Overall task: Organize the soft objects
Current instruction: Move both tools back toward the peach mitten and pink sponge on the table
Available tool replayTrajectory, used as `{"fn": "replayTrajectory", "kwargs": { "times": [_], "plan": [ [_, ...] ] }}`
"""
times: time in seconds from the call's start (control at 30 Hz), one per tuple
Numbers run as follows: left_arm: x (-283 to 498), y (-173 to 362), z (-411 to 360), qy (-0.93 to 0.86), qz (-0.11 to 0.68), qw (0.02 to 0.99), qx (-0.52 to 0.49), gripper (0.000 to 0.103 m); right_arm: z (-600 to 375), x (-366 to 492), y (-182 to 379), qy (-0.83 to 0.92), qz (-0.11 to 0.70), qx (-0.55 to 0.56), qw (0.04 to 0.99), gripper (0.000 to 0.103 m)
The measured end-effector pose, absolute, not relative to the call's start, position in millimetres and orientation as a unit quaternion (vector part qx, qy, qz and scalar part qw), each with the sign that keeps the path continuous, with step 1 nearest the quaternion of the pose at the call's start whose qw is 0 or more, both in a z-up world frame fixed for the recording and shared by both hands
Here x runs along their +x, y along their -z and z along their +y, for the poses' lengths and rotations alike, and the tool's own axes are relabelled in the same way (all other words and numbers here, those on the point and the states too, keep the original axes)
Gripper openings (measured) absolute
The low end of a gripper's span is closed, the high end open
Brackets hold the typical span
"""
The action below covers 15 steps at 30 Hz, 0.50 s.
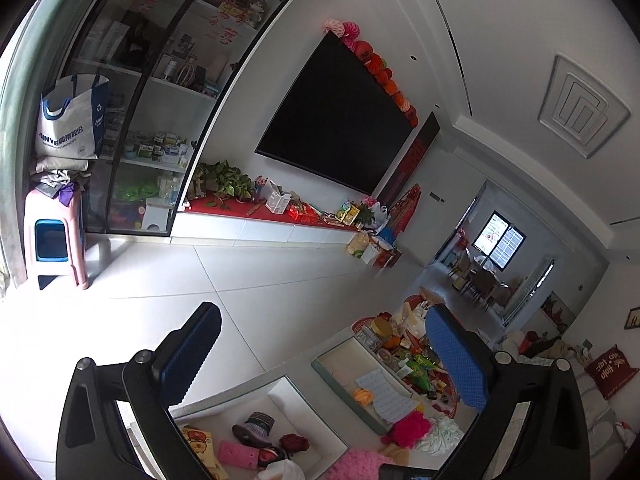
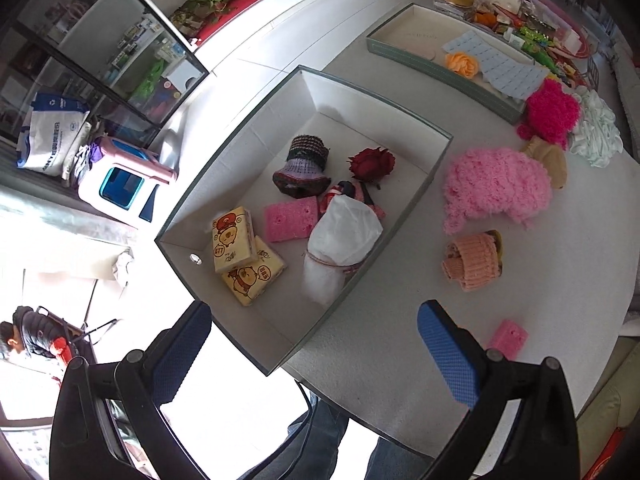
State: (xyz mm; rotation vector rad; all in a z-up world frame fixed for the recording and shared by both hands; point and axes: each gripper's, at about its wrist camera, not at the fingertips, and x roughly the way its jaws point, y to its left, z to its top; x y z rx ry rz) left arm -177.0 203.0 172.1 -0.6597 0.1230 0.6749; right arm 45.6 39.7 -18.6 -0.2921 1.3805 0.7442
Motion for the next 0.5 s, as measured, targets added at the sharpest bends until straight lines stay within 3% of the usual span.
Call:
{"fn": "replayTrajectory", "kwargs": {
  "times": [0.13, 0.33, 0.5],
  "plan": [
    [-175.5, -169.5, 204.2, -0.325, 0.076, 0.895, -0.297, 0.103, -6.0, 74.7, 20.5, -0.283, 0.638, -0.056, 0.714, 0.103],
    [-173.1, -157.6, 227.2, -0.278, 0.064, 0.876, -0.388, 0.103, -80.8, 89.7, 18.1, -0.195, 0.634, -0.009, 0.748, 0.103],
    [-146.8, -189.3, 197.5, -0.311, 0.023, 0.904, -0.293, 0.103, -72.2, 86.6, 0.2, -0.211, 0.620, -0.003, 0.756, 0.103]
  ]
}}
